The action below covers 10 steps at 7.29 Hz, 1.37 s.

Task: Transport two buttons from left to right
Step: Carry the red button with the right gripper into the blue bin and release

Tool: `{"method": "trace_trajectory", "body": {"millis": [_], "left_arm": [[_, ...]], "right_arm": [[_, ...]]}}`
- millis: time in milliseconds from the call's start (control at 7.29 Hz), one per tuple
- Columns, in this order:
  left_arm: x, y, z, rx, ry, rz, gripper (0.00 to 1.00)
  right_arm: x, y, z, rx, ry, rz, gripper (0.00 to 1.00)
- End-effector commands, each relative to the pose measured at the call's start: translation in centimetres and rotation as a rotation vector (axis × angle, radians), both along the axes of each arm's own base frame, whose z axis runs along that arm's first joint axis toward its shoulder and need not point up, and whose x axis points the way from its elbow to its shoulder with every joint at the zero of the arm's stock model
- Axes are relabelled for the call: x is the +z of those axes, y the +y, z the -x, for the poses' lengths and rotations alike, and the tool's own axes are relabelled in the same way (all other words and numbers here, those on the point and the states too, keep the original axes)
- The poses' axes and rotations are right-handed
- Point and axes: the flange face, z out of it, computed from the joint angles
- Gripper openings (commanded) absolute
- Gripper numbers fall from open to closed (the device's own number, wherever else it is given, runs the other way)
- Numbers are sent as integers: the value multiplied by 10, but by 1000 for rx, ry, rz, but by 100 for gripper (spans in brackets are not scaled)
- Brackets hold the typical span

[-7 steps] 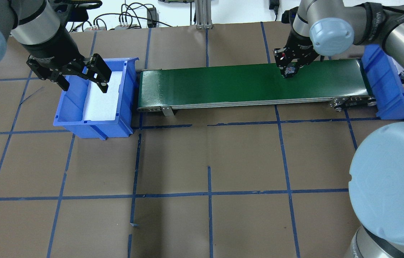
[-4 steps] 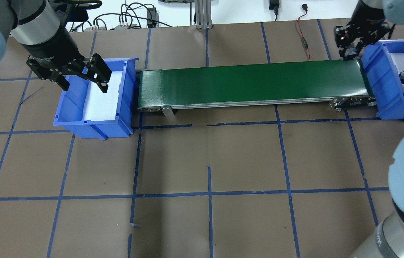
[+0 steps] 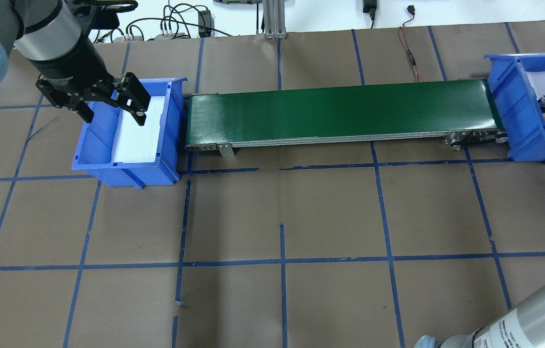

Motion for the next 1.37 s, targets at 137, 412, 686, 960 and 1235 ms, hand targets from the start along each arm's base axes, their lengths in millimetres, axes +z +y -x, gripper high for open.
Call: {"method": "trace_trajectory", "body": {"millis": [137,412,686,960,1235], "left_arm": [[1,1,0,-2,-1,0,100],[0,1,1,-4,-2,-2,100],[0,1,0,-2,-2,-3,100],[1,2,0,-1,-2,-3,100],[1,2,0,2,-2,-2,100]], "right_arm": [[-58,-11,27,8,-33,-31,26],[-72,-2,55,-27,-34,-38,32],[-76,-1,58,-34,-42,-49,65],[-44,1,46,-40,-47,-39,97],[30,-8,-69,21,-106,-133,100]]}}
